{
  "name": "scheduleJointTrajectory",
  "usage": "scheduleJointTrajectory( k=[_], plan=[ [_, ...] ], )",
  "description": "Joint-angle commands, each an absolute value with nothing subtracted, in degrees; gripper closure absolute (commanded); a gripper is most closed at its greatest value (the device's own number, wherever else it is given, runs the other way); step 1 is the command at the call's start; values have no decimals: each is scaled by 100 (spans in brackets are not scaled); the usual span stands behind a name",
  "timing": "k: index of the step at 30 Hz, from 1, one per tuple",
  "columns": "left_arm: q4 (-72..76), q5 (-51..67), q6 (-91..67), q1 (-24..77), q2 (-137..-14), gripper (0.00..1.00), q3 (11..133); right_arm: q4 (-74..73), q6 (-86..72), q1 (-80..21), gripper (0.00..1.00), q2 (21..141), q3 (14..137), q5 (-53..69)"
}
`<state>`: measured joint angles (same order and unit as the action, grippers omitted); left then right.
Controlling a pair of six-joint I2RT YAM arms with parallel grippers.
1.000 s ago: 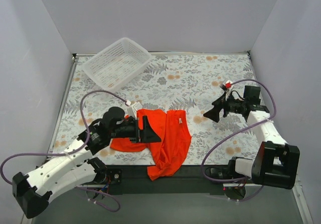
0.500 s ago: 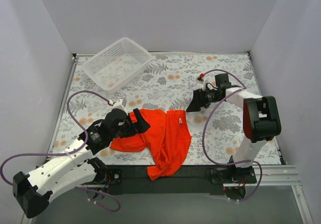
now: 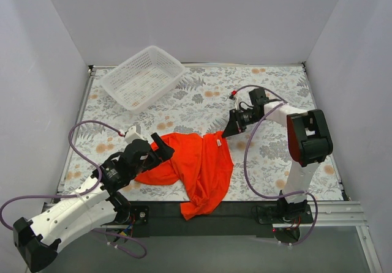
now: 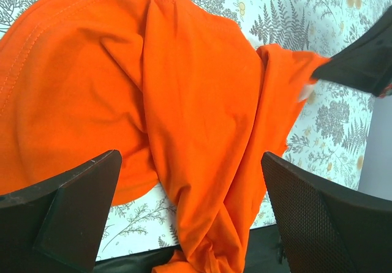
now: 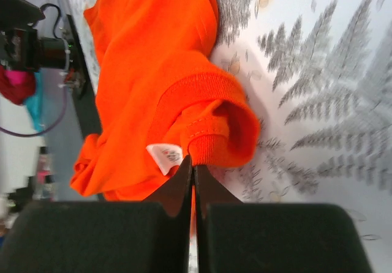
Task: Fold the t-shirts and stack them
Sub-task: Flatten the tshirt out
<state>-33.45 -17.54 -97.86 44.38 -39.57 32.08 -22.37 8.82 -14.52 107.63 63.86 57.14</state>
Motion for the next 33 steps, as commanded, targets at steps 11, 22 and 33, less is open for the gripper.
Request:
scheduleJointTrajectory(
  k=[11,22,33],
  plan=[
    [-2919,-1908,-9150,4430,-3726,8,3445,-4122,5675,-687,99,6929,6629,3641],
    [-1979,-1591,-8631,4403,-5114,8,3577,-4298,5993,1712,99,6952,4844,2619],
    [-949,-940,-7963,4043,-8341,23,4641,-4605,6179,1758,99,7312,4676,3128]
  ],
)
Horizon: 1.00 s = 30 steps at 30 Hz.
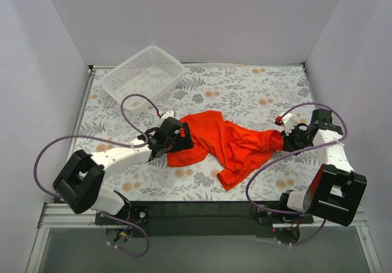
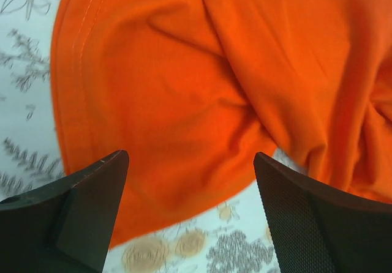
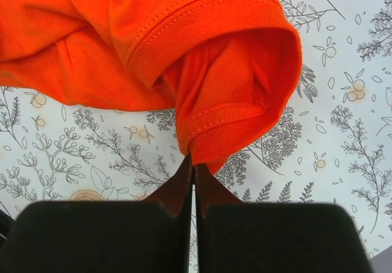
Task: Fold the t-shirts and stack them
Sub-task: Flatten the tshirt out
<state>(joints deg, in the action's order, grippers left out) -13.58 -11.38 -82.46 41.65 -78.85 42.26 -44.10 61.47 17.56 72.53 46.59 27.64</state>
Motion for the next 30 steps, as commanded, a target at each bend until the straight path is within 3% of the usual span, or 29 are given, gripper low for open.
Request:
scheduleJointTrajectory(
  k=[1,12,22,26,27,28,29,30],
  plan=[
    [-914,-923,-7928,3982,-8698,24,4762,-4614,6161,1758,99,7321,4676,3164],
    [-694,112,-7304,3586,-10677,23,7528,-4623,5942,1758,99,7602,4755,3594],
    [-1748,799,-7752,3630,-12743,27,9991,-4606,5801,1758,99,7796,4825,3893],
    [-2083,879,-7656,3726,-12947,55,10257,-4597,5827,1758,99,7787,4755,3911],
    [-2074,862,-7620,3735,-12868,66,10205,-4597,5827,1767,99,7787,4737,3920],
    [-2074,800,-7620,3735,-12815,92,10169,-4605,5818,1767,99,7770,4746,3929],
    [-2066,669,-7611,3744,-12623,100,10082,-4605,5801,1767,99,7752,4763,3920],
    [-2022,529,-7577,3744,-12360,100,9959,-4597,5775,1767,99,7708,4772,3911]
  ],
)
